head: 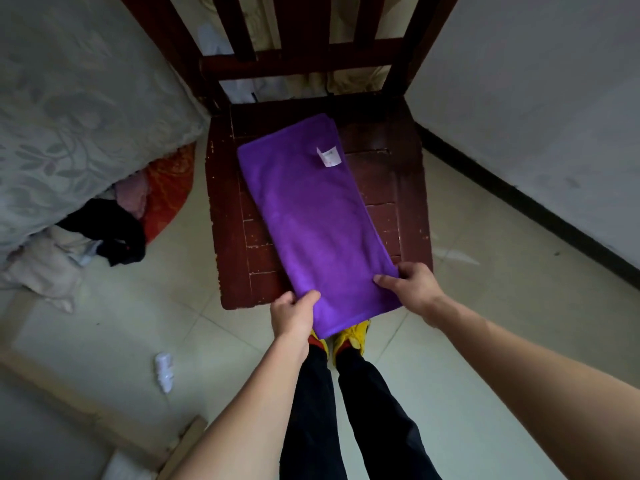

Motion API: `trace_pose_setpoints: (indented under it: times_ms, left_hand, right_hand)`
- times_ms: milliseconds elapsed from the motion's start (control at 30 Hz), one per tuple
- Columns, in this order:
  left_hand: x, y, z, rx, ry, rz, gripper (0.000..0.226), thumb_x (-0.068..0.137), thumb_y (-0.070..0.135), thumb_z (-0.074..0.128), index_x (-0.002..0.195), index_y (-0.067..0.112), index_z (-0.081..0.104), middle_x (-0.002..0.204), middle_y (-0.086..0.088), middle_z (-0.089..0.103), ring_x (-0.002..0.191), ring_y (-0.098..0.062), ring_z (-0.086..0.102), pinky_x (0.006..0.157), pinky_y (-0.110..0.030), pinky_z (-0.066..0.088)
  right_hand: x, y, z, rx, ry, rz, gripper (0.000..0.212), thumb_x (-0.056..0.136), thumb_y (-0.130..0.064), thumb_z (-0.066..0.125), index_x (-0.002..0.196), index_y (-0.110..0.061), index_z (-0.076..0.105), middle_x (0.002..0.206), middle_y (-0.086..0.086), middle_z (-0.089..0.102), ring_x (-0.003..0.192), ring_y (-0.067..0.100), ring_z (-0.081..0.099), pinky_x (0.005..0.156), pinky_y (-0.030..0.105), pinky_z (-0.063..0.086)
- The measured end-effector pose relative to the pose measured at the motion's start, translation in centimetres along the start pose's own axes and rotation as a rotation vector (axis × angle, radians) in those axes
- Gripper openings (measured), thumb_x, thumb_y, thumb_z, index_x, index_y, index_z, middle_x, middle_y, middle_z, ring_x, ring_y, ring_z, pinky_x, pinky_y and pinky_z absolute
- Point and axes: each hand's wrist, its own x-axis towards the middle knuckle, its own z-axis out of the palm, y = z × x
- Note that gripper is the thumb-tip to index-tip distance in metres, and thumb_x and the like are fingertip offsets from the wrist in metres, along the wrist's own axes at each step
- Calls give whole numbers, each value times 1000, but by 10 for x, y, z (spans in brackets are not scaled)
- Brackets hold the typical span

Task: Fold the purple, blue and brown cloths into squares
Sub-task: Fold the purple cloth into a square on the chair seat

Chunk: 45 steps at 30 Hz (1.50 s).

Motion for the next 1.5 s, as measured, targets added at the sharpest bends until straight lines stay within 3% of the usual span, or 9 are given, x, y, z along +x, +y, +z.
trace_pose_setpoints:
  times_ms: [200, 300, 433, 633, 867, 967, 1100, 1233, 1500]
  left_hand:
    - [-24, -16, -16, 26, 62, -51, 22, 83, 18, 71, 92, 12, 52, 97, -19, 67, 79, -32, 67, 68, -41, 57]
    - [-45, -3, -25, -28, 147, -19, 26, 88, 12, 65, 100, 15, 42, 82, -9, 57, 59, -22, 53, 38, -25, 44]
    - [-55, 36, -39, -205, 92, 12, 16, 90, 0, 55, 85, 15, 51, 81, -14, 51, 50, -21, 45, 31, -14, 28]
    - [-15, 129, -53, -490, -132, -180, 20, 93, 7, 43, 76, 7, 53, 48, -8, 52, 27, -7, 39, 27, -11, 20]
    - [46, 206, -39, -574, -176, -185, 28, 97, 26, 44, 83, 2, 50, 81, -15, 51, 63, -20, 53, 36, -13, 39]
    - [65, 217, -32, -566, -115, -128, 32, 97, 28, 46, 96, -4, 49, 86, -18, 54, 68, -23, 61, 43, -19, 50]
    - [76, 200, -27, 7, 314, 495, 36, 87, 17, 52, 122, 9, 55, 99, -15, 63, 78, -29, 65, 73, -38, 56]
    - [67, 176, -25, 845, 315, 1124, 43, 87, 17, 50, 130, 14, 55, 137, -16, 48, 121, -34, 50, 96, -44, 44]
    - [111, 169, -27, 1404, 201, 1042, 66, 98, 49, 20, 153, 19, 0, 161, -9, -8, 149, -31, -3, 119, -51, 11]
  right_hand:
    - [-24, 11, 8, 7, 45, 12, 30, 71, -33, 81, 90, -20, 61, 89, 2, 68, 79, 25, 67, 69, 41, 58]
    - [-47, 3, 5, 38, 42, -136, 42, 79, -26, 76, 117, -28, 58, 99, -3, 68, 84, 15, 66, 76, 31, 55]
    - [-64, -43, -8, 288, -60, -143, 15, 92, -12, 61, 103, -16, 70, 78, 2, 65, 47, 6, 50, 42, 18, 40]
    - [-39, -133, -28, 591, -245, 33, 39, 85, 15, 35, 102, -8, 63, 71, 5, 74, 72, 18, 72, 51, 20, 43]
    - [33, -203, -10, 333, -56, -145, 15, 90, -21, 66, 77, -16, 59, 56, -3, 67, 45, 6, 64, 43, 16, 35]
    - [58, -215, 0, 274, 5, -164, 13, 92, -21, 62, 101, -12, 61, 72, 3, 69, 49, 9, 64, 42, 16, 38]
    - [61, -206, 4, -145, 232, -491, 45, 91, -22, 59, 134, -18, 50, 102, 1, 66, 88, 16, 64, 75, 31, 53]
    - [52, -185, 17, -732, 371, -988, 49, 88, -23, 47, 137, -16, 49, 139, 13, 49, 127, 35, 46, 88, 47, 48]
    - [87, -157, 23, -1117, 233, -931, 63, 99, -44, 26, 154, -16, 14, 163, 8, 5, 150, 22, 6, 113, 53, 26]
